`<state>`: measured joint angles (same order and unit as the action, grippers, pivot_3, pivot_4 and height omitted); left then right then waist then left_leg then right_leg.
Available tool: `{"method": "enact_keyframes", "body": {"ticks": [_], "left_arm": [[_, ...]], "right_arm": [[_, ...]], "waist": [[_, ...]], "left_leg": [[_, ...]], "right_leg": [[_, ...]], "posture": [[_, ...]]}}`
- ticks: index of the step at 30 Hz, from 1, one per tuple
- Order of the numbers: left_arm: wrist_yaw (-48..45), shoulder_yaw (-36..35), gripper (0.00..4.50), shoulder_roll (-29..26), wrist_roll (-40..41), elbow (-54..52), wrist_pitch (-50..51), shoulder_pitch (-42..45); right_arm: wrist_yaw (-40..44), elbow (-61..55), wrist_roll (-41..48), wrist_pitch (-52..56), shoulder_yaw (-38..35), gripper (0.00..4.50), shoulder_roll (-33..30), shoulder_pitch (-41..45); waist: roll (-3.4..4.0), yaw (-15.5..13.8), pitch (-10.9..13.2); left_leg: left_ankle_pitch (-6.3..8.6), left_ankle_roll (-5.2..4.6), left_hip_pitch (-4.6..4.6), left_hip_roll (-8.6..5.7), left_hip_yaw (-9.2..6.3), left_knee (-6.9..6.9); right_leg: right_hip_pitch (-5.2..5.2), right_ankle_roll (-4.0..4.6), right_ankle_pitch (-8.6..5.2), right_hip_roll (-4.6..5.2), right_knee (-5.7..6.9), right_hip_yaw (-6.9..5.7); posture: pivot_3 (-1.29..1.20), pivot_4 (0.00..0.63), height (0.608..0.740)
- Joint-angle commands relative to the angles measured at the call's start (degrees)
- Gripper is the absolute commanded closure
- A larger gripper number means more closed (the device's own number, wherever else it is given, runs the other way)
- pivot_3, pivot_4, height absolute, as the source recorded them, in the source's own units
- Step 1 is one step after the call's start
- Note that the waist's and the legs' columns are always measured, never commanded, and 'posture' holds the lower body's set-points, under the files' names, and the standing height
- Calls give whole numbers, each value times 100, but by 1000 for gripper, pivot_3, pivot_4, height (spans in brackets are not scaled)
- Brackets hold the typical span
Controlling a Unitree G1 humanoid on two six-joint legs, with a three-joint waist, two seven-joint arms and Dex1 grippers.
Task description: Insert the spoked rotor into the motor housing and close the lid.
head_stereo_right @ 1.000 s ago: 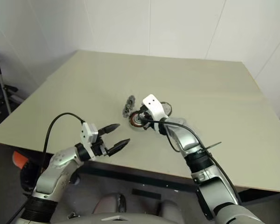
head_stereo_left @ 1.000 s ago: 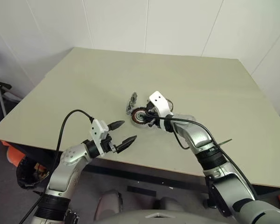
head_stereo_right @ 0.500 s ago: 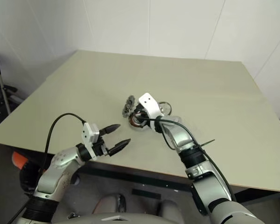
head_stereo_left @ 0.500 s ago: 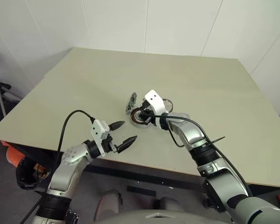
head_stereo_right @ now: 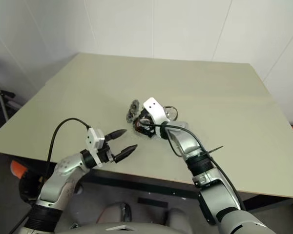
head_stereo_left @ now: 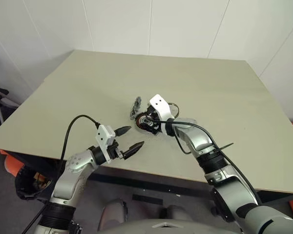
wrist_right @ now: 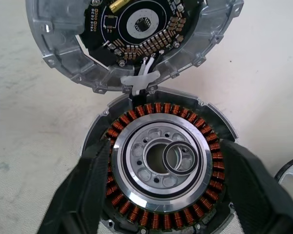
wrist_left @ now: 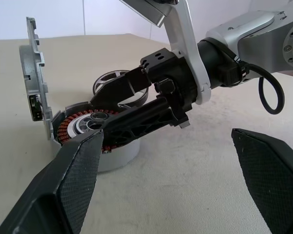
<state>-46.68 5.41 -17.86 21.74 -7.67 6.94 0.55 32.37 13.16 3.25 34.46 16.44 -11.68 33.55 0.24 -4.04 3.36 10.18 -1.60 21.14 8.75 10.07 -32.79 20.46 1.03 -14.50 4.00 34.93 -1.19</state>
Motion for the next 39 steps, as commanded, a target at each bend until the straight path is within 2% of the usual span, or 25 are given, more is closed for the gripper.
{"method": "enact_keyframes", "body": {"ticks": [1,5,14,23,39], "left_arm": [[40,13,0,3,31,-237,7,117],[39,7,0,-13,45,-240,10,125],[-29,-21,0,-35,64,-152,1,178],[-48,-28,0,-45,55,-115,-28,164],[-14,-58,0,-62,77,-157,-4,106]], "right_arm": [[-8,-387,119,41,-177,198,76,114],[52,-816,252,277,-287,1211,16,71],[-115,-947,75,461,-274,4321,-119,36],[-320,-699,-273,640,-23,4415,-198,127],[-378,-424,-397,614,-7,4415,-149,188]], "waist": [[0,3,0],[0,0,0],[0,0,0],[0,2,0],[0,2,0]], "left_leg": [[0,0,0,0,0,0],[0,0,7,0,0,0],[-2,2,6,0,0,0],[-3,4,7,1,1,0],[-4,6,6,1,1,-1]], "right_leg": [[1,0,0,0,0,0],[8,0,0,0,3,0],[8,0,0,0,4,0],[14,1,1,0,14,0],[16,1,0,0,19,0]], "posture": [[0,0,740],[0,0,740],[0,0,740],[0,0,740],[0,0,740]]}}
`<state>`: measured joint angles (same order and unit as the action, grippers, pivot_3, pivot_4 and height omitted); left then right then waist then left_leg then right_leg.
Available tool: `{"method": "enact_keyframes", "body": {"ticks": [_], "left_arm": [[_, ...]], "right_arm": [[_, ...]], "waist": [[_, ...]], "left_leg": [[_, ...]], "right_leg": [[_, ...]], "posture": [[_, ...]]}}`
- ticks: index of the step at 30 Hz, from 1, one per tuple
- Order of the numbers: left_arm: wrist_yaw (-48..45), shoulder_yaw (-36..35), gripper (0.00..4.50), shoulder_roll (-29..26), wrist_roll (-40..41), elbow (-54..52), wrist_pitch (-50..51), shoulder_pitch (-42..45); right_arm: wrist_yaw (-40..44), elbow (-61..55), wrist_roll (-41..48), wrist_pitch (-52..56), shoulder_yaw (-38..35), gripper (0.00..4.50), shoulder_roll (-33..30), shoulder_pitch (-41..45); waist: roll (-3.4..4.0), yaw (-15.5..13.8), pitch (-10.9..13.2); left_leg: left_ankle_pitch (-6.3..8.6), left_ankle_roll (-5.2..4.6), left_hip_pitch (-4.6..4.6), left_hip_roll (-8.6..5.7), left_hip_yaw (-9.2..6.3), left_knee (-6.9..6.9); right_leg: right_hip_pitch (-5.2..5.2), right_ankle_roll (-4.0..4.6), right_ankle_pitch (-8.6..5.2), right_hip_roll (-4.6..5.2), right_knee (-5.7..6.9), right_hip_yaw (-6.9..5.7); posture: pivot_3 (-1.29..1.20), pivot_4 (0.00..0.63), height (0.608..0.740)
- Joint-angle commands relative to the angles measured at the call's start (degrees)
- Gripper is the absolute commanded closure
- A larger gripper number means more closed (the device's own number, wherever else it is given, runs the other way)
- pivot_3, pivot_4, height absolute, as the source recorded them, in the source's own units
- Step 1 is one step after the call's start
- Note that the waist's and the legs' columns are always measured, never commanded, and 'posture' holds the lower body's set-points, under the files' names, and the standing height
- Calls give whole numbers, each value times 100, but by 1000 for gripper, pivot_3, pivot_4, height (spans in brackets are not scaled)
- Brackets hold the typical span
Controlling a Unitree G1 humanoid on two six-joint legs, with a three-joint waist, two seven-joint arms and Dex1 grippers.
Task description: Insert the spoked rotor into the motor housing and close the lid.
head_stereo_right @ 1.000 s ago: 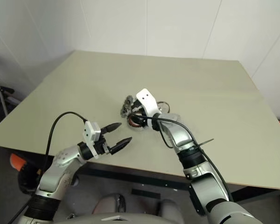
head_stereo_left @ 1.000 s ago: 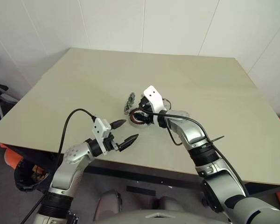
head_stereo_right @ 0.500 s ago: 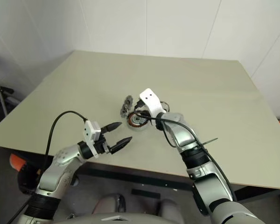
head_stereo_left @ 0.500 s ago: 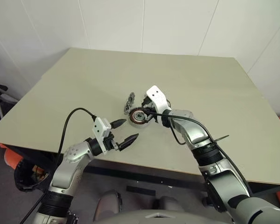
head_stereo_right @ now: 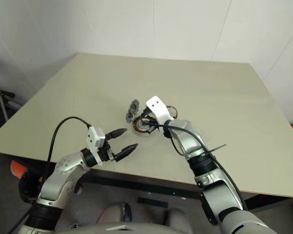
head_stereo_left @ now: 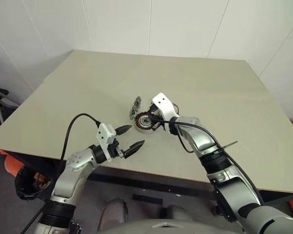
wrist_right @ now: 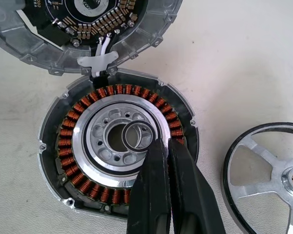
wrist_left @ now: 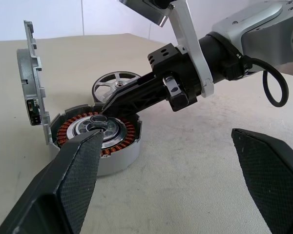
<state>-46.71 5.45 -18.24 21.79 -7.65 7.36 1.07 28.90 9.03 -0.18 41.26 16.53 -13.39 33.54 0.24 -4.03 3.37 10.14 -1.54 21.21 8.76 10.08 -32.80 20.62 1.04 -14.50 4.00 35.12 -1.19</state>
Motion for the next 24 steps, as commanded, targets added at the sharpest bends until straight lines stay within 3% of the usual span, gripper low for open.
{"method": "enact_keyframes", "body": {"ticks": [1,24], "left_arm": [[-15,-69,0,-27,76,-151,-45,57],[-86,-191,0,-163,245,-194,-20,-49]], "right_arm": [[-32,-10,-59,-64,-14,4415,25,189],[392,-538,43,34,174,4415,-14,-127]], "waist": [[0,0,0],[0,10,0]], "left_leg": [[0,0,0,0,0,0],[0,1,-4,4,0,1]], "right_leg": [[0,0,0,0,0,0],[4,0,0,-3,11,0]], "posture": [[0,0,740],[0,0,740]]}}
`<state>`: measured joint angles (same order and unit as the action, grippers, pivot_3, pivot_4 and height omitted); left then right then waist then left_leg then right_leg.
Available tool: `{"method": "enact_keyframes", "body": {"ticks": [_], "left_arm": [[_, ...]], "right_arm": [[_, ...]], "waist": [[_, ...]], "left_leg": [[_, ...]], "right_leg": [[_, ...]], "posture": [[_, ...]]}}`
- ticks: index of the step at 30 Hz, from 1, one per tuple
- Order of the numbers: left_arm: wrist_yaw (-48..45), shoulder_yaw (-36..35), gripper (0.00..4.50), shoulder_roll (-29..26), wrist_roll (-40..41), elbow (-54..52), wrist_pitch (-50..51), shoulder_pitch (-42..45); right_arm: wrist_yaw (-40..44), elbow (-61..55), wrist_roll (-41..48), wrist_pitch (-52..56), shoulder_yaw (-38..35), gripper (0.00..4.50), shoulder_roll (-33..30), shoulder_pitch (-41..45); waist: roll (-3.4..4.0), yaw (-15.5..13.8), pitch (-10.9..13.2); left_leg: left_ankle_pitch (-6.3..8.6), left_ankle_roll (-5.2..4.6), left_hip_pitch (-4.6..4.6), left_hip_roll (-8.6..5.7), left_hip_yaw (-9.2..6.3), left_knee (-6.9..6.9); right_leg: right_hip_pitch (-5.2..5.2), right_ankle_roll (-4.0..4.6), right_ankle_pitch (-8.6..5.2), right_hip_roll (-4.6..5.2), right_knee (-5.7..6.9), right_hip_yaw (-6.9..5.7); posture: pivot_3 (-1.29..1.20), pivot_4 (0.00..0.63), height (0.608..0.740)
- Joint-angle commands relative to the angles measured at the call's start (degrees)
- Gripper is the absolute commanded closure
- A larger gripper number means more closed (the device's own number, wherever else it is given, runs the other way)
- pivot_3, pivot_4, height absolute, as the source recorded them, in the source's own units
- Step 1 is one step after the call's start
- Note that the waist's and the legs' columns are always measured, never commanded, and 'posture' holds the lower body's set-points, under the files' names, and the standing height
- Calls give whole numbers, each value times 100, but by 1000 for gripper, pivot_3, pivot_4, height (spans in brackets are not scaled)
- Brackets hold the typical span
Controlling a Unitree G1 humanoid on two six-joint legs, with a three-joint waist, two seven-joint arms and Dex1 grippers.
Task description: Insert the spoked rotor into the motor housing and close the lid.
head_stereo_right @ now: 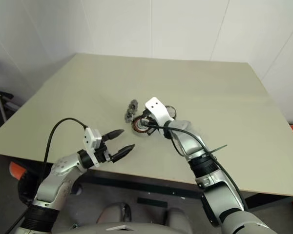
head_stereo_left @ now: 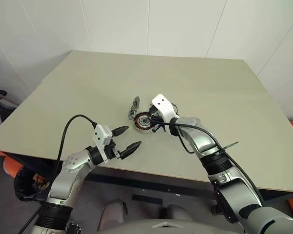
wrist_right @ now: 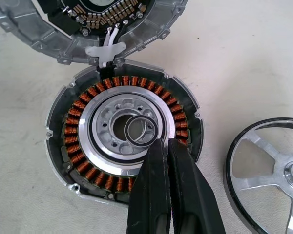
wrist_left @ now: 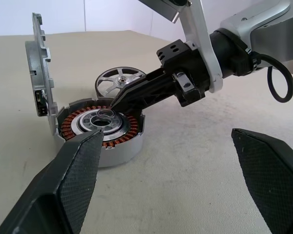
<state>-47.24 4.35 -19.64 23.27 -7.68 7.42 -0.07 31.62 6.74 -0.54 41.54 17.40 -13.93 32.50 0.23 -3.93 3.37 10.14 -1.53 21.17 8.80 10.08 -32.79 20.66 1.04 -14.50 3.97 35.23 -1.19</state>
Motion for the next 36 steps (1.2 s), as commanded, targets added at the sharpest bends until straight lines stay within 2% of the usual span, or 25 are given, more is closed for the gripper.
{"method": "enact_keyframes", "body": {"ticks": [1,36], "left_arm": [[-36,-79,0,-22,100,-183,-27,70],[-88,-59,0,26,77,-48,-100,97]], "right_arm": [[129,-341,81,19,95,4415,38,-42],[-58,-243,46,-25,70,4415,215,60]], "waist": [[0,2,0],[0,4,0]], "left_leg": [[0,0,-1,1,0,0],[-17,27,-3,6,0,0]], "right_leg": [[0,0,0,-1,1,0],[13,14,-2,-8,22,5]], "posture": [[0,0,740],[0,0,740]]}}
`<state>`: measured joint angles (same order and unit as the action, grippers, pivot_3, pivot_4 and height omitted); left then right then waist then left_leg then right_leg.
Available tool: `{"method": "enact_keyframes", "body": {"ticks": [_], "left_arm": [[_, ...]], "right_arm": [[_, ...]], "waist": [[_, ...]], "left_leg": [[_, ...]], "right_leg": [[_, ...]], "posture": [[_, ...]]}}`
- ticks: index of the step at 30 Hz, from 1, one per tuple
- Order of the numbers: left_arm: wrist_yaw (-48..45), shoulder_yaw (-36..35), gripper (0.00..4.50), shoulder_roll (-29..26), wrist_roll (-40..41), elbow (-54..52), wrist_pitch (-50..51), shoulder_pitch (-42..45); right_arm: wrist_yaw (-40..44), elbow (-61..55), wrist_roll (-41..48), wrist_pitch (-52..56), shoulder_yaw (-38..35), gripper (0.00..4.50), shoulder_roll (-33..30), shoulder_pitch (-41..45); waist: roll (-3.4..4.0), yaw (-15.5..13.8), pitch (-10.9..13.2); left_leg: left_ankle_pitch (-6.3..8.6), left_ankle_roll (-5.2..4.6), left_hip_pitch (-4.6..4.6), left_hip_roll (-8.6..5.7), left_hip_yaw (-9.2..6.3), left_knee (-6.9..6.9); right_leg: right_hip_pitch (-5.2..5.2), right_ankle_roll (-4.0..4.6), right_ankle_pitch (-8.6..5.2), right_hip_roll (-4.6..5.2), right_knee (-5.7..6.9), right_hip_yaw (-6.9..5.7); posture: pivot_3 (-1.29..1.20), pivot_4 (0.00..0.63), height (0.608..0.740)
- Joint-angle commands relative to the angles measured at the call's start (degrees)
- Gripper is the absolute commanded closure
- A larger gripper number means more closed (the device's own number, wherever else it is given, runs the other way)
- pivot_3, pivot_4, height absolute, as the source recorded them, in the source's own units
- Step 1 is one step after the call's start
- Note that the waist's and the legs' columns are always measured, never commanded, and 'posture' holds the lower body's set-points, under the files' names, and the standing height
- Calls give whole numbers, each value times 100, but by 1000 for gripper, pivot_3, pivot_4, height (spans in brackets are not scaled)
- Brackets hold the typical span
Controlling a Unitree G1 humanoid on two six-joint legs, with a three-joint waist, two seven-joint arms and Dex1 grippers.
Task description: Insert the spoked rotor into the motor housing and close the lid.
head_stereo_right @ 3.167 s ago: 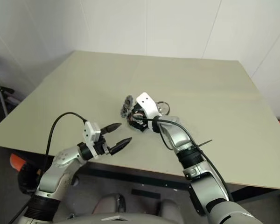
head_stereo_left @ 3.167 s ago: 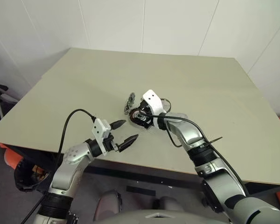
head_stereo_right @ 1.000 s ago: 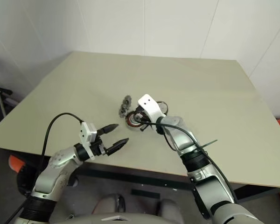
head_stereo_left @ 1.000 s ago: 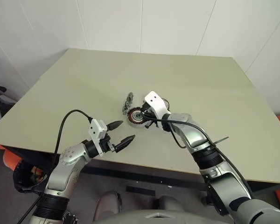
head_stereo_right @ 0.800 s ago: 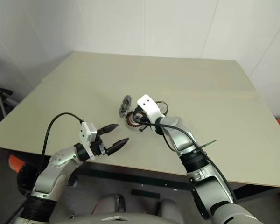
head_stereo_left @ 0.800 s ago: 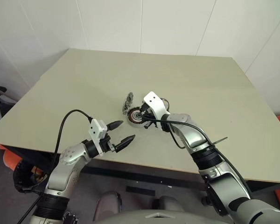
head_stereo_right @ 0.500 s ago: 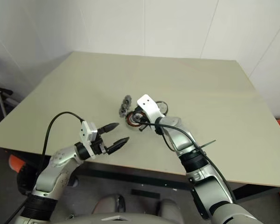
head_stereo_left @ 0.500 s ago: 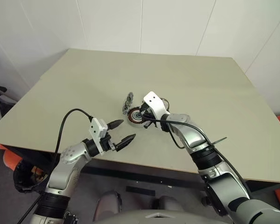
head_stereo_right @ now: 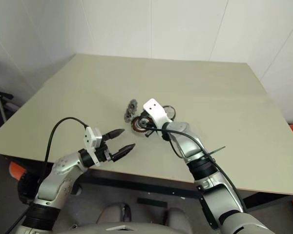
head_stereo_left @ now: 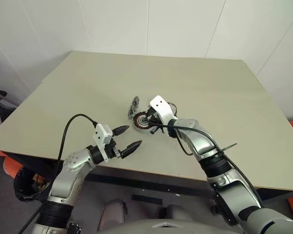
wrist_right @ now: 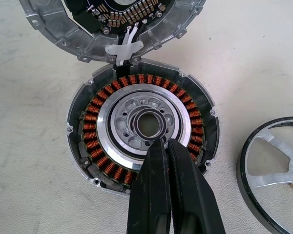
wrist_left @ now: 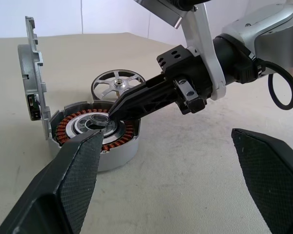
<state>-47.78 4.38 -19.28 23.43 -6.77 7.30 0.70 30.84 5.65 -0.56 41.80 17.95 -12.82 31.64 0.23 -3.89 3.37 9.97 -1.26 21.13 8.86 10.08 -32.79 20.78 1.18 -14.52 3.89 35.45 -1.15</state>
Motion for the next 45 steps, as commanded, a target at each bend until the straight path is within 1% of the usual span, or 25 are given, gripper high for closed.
{"method": "enact_keyframes", "body": {"ticks": [1,9,20,28,45], "left_arm": [[-30,-62,0,-11,62,-157,-79,14],[42,-57,0,-14,85,-303,36,8],[70,-38,0,5,73,-270,132,132],[-45,-42,0,23,30,-100,-53,39],[24,-47,0,29,29,-166,-60,3]], "right_arm": [[20,-134,49,-62,11,4415,108,150],[4,-89,41,-123,-42,4415,165,181],[28,-184,50,-103,-67,4415,28,83],[-362,28,43,-303,-280,4415,230,210],[-396,433,18,-477,-202,4415,462,384]], "waist": [[0,2,0],[-1,-17,1],[-1,-13,1],[-1,-11,1],[-1,-8,1]], "left_leg": [[0,0,0,1,0,0],[-1,2,6,2,0,2],[-2,4,7,3,0,1],[-2,4,7,5,-1,3],[-3,5,7,5,-1,3]], "right_leg": [[0,0,0,-1,0,0],[6,3,0,-5,1,1],[6,3,0,-6,1,1],[9,4,0,-9,1,1],[9,4,-1,-10,1,2]], "posture": [[0,0,740],[0,0,740],[0,0,740],[0,0,740],[0,0,740]]}}
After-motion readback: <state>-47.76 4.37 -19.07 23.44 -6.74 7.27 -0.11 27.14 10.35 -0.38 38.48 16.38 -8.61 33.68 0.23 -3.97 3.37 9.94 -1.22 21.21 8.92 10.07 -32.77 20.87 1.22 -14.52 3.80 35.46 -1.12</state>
